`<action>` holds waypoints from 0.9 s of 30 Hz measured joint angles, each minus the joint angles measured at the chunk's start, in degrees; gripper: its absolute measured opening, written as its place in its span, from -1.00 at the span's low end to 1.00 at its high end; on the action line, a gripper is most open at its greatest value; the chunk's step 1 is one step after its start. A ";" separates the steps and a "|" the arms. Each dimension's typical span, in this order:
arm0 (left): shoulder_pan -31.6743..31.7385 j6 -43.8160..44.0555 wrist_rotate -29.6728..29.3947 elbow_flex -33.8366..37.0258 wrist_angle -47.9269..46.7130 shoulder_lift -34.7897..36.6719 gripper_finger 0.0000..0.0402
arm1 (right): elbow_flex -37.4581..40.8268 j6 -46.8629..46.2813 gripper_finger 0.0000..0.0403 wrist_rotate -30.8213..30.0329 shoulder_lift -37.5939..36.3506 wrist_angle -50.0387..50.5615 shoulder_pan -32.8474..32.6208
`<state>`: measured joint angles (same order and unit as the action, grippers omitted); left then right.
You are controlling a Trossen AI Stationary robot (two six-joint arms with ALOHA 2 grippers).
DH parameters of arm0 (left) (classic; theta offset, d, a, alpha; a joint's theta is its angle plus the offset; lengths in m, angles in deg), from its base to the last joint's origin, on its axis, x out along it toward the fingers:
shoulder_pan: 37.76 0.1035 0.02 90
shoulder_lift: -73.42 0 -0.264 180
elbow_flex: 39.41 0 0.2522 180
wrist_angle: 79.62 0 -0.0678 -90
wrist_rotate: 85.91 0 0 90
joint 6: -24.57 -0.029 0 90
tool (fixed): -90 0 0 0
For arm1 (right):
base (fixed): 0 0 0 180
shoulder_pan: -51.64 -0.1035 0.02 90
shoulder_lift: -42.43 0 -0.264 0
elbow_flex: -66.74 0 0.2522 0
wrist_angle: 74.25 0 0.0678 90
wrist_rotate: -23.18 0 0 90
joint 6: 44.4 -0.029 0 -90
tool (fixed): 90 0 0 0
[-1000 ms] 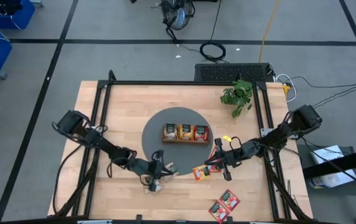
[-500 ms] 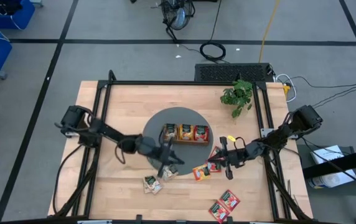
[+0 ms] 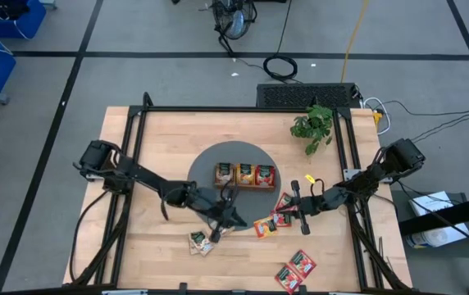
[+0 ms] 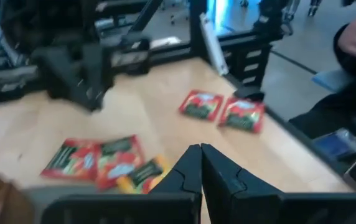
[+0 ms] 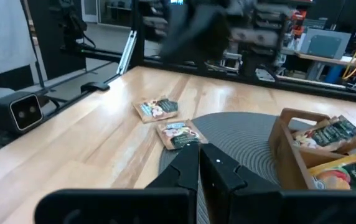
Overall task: Pick & Place Tea
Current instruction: Put the red tea sachet into the right section of the wooden organizer
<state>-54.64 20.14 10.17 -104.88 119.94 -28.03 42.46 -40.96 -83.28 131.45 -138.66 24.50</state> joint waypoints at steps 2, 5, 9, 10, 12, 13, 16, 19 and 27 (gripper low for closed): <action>-1.63 -0.03 -1.51 -1.31 0.11 0.00 -0.98 | 0.00 0.21 -0.97 -0.01 0.01 0.25 0.00; -2.91 1.58 -2.79 -3.09 0.28 -0.42 -0.97 | 0.02 -2.62 -0.97 -0.01 -0.01 0.40 0.02; -3.17 4.56 -3.27 -3.34 -3.98 -3.08 -0.98 | 0.02 -3.63 -0.97 0.10 -0.01 0.67 0.02; -3.42 4.40 -3.41 -3.36 -3.93 -4.11 -0.98 | 0.00 -2.87 -0.97 0.37 0.00 0.98 0.02; -4.02 3.81 -4.09 -3.25 -3.21 -5.66 -0.98 | 0.04 -1.98 -0.97 3.84 0.01 0.43 0.07; -4.29 3.44 -4.51 -3.35 -2.98 -6.39 -0.96 | 0.03 -0.93 -0.97 6.80 0.01 -0.26 0.05; -4.11 3.50 -5.89 -4.69 -2.72 -8.50 -0.94 | 0.02 -0.25 -0.97 10.87 0.01 -2.99 -0.10; -2.63 6.60 -0.70 -9.60 -6.14 -10.97 -0.98 | 0.17 -7.43 -0.97 8.64 -1.78 -1.52 -0.08; -1.46 -1.85 7.62 -29.55 -23.25 -24.36 -0.98 | -6.96 -19.57 -1.00 7.18 -22.04 46.72 -2.51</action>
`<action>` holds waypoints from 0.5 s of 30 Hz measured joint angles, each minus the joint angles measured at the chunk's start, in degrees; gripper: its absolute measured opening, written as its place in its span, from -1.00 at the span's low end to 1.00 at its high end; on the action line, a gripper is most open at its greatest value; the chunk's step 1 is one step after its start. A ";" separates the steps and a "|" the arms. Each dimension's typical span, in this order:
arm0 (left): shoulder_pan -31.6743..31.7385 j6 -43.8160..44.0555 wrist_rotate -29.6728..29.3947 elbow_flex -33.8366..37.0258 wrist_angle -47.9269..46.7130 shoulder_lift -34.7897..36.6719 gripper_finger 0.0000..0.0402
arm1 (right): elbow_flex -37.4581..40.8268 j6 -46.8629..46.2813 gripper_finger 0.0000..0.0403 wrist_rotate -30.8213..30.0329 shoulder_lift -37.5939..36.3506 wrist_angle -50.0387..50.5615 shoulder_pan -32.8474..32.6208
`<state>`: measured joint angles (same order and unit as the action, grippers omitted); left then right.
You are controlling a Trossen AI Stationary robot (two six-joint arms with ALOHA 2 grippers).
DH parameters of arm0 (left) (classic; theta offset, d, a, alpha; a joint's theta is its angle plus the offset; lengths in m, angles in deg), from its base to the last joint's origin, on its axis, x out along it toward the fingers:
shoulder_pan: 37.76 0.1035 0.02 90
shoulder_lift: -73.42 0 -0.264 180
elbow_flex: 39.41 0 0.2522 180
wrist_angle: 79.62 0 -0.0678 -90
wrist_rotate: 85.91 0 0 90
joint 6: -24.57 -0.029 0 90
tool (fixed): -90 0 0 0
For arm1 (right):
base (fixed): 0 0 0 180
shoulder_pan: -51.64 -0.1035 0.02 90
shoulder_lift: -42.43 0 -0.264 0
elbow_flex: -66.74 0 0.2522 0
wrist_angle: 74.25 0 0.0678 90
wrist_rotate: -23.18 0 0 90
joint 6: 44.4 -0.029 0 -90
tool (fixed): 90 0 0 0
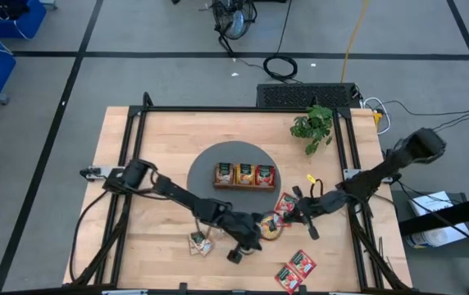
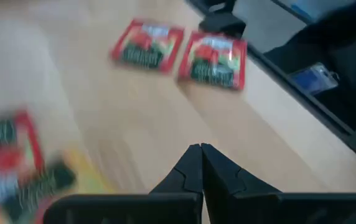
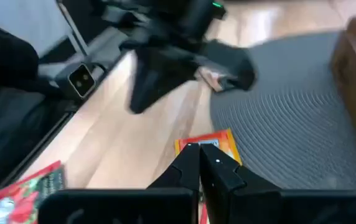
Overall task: Pick & Place Tea
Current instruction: Put the red tea sachet into the right section of the wooden organizer
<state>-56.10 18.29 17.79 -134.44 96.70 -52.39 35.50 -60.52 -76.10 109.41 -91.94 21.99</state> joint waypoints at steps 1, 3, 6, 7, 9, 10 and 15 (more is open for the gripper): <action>0.48 -1.97 0.11 -2.39 -2.13 -0.84 -0.98 | -2.99 -2.15 -1.00 -0.72 -2.49 8.83 -0.09; 2.00 -3.72 0.21 -6.45 -5.40 -2.68 -0.99 | -9.18 -7.68 -1.00 -4.89 -6.92 28.14 -0.15; 4.18 -3.77 -0.23 -9.36 -7.96 -3.28 -0.98 | -16.34 -14.09 -1.00 -12.47 -10.59 49.04 0.00; 4.77 -3.92 -0.40 -9.93 -7.17 -3.24 -0.97 | -17.28 -15.56 -0.99 -13.20 -11.50 52.30 -0.03; 5.80 -3.84 -1.23 -10.04 -6.94 -2.89 -0.97 | -17.39 -17.00 -0.99 -12.86 -12.51 54.23 0.02; 6.07 -2.91 -2.24 -10.02 -6.87 -2.85 -0.97 | -17.12 -17.05 -0.98 -11.91 -12.49 53.48 0.25; 6.93 0.77 -5.47 -9.87 -7.01 -3.03 -0.97 | -14.79 -21.51 -0.87 -7.54 -9.85 51.40 1.97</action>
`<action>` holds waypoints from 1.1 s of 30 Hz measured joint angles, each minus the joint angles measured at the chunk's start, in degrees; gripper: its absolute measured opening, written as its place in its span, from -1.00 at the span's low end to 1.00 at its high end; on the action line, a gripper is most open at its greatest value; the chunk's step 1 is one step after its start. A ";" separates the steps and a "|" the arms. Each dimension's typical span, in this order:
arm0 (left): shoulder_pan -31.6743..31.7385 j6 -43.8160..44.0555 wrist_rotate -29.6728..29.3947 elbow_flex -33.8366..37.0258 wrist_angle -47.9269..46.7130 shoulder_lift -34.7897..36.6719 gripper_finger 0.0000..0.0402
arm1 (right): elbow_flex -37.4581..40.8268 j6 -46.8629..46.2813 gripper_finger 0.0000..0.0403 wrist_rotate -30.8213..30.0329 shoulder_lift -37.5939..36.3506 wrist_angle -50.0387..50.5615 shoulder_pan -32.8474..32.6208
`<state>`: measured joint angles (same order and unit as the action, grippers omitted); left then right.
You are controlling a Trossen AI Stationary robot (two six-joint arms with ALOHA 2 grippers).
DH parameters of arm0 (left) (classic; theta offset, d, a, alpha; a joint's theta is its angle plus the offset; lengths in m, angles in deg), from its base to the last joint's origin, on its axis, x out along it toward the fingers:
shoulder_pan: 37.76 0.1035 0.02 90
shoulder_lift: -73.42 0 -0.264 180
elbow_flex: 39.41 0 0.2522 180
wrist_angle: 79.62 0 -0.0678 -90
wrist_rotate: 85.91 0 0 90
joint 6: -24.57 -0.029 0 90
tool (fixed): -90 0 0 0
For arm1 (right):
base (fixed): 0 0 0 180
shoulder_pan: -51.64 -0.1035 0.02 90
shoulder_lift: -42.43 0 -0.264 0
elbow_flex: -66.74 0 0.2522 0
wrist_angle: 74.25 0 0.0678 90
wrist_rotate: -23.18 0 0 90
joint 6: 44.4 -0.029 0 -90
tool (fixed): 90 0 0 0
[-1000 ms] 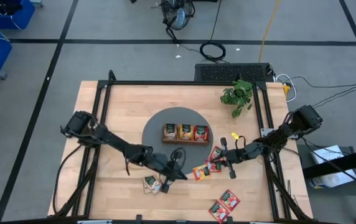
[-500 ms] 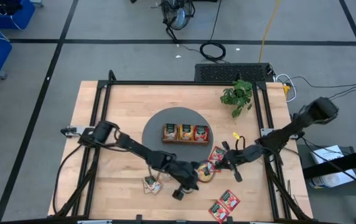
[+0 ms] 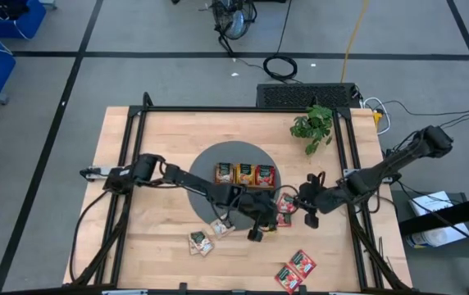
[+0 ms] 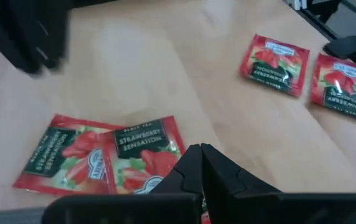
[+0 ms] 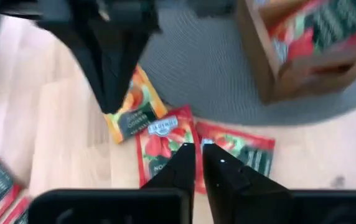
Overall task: Pick & Place Tea
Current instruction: Put the red tea sachet into the right section of the wooden organizer
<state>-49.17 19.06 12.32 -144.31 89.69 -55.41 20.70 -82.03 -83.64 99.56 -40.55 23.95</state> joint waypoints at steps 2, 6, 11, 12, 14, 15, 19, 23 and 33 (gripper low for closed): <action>-0.80 -1.54 -0.32 0.00 0.02 0.00 -0.94 | 0.65 -3.58 -0.80 3.31 1.93 -0.30 1.10; -2.19 -7.17 -3.30 0.07 1.55 0.00 -0.97 | 1.94 -4.80 -0.63 5.99 5.67 -5.24 1.89; -1.85 -6.96 -2.23 0.07 1.15 -0.11 -0.95 | 3.93 -8.93 -0.47 6.07 7.95 -10.02 2.53; -1.87 -7.22 -2.32 0.02 1.70 -0.64 -0.95 | 4.69 -10.29 -0.45 6.28 8.43 -11.03 2.68; -1.80 -8.04 -3.54 0.00 1.25 -1.17 -0.97 | 6.81 -12.56 -0.42 7.43 9.03 -13.49 2.98; -1.78 -8.23 -3.56 0.07 1.13 -1.76 -0.98 | 7.87 -13.77 -0.41 7.94 9.34 -15.22 3.00; -1.25 -8.36 -3.79 0.07 2.48 -2.60 -0.94 | 10.63 -17.48 -0.39 8.07 9.35 -18.08 3.02; -1.08 -9.01 -3.75 0.02 3.28 -2.45 -0.92 | 11.46 -18.47 -0.40 8.36 9.27 -18.57 3.15; -0.07 -8.83 -3.75 -0.09 5.77 -4.14 -0.97 | 11.50 -16.34 -0.41 9.51 11.80 -22.73 3.24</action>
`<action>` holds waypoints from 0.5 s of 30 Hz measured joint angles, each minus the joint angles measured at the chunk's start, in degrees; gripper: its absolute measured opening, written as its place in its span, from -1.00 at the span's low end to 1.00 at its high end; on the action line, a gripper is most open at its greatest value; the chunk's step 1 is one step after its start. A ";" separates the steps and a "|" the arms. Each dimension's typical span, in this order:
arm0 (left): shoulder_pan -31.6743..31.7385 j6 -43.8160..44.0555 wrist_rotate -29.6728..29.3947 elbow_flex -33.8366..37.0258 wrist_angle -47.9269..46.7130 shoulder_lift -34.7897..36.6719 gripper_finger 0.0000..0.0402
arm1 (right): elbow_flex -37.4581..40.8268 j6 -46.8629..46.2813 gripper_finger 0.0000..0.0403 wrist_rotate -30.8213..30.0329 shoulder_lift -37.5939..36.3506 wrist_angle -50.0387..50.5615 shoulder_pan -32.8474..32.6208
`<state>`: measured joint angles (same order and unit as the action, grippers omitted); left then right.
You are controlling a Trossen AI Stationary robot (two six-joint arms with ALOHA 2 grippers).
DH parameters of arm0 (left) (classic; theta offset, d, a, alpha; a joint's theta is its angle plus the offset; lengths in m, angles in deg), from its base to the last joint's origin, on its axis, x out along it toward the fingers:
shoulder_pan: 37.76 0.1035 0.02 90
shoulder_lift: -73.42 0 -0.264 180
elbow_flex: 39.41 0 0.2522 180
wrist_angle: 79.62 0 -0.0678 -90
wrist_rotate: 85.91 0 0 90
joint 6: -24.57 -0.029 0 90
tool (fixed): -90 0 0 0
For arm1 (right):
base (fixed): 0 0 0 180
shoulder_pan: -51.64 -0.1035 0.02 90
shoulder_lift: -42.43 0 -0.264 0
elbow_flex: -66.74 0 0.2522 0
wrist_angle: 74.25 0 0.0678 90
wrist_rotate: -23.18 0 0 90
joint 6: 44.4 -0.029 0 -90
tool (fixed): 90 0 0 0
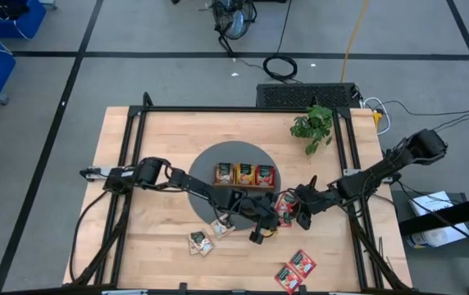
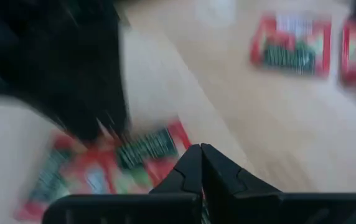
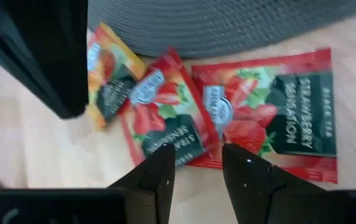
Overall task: Pick & Place Tea
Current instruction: Put the red tea sachet into the right section of the wooden organizer
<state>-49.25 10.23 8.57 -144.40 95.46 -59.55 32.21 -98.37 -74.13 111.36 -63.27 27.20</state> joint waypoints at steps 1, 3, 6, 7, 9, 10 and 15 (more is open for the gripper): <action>0.15 0.05 0.22 0.17 -1.04 -0.47 -0.98 | 0.00 -0.47 -0.41 0.02 0.86 0.16 0.25; 0.64 0.04 -0.04 0.05 1.10 -2.10 -0.97 | -0.15 -0.75 -0.41 -0.06 2.08 0.30 0.94; 1.09 0.11 -0.05 0.17 0.33 -2.18 -0.93 | -0.17 -0.78 -0.41 -0.29 3.09 -0.29 1.62; 1.10 0.10 -0.06 0.13 0.38 -2.02 -0.93 | -0.17 -0.63 -0.41 -0.20 3.14 -0.45 1.74; 0.98 0.27 -0.04 0.05 0.58 -1.96 -0.96 | -0.15 -0.53 -0.41 0.00 3.14 -1.17 1.87; 0.95 0.25 0.00 0.05 0.53 -1.96 -0.97 | -0.11 -0.68 -0.41 0.29 3.20 -1.81 1.89; 1.06 0.07 0.01 0.07 0.46 -1.98 -0.94 | -0.07 -4.77 -0.41 4.56 3.21 -2.70 1.87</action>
<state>-48.19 10.30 8.58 -144.33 95.93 -61.53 32.14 -103.14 -69.57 114.57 -65.98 29.07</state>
